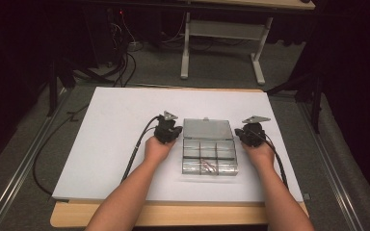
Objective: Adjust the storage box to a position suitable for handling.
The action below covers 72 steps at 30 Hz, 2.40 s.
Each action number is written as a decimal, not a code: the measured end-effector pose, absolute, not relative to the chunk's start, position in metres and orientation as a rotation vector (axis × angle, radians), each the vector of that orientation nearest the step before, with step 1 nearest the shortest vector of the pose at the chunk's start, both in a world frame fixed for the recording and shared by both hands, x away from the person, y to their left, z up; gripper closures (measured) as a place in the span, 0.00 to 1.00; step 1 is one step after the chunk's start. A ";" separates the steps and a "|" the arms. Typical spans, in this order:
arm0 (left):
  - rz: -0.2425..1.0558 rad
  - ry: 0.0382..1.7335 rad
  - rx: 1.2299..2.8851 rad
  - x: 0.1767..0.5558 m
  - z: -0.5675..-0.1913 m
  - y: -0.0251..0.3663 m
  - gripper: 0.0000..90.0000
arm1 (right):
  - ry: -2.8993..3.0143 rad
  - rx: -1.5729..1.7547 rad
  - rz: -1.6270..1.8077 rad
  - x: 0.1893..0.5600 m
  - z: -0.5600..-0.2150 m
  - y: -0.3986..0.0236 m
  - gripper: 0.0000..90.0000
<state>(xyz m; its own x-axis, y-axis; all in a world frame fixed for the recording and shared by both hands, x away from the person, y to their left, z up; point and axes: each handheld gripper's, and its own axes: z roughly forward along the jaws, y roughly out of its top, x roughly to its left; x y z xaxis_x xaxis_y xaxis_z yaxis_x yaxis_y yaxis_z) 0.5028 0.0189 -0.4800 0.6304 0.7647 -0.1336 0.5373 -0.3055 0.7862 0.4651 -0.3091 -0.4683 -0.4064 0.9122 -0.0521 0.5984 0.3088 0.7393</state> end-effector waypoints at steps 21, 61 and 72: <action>0.307 1.033 2.020 0.505 -0.486 0.015 1.00 | 2.143 1.353 0.928 0.471 -0.480 -0.303 1.00; 0.337 0.998 1.928 0.504 -0.475 0.014 1.00 | 2.112 1.293 0.971 0.468 -0.469 -0.300 1.00; 0.347 0.988 1.895 0.504 -0.470 0.014 1.00 | 2.114 1.281 0.963 0.469 -0.461 -0.298 1.00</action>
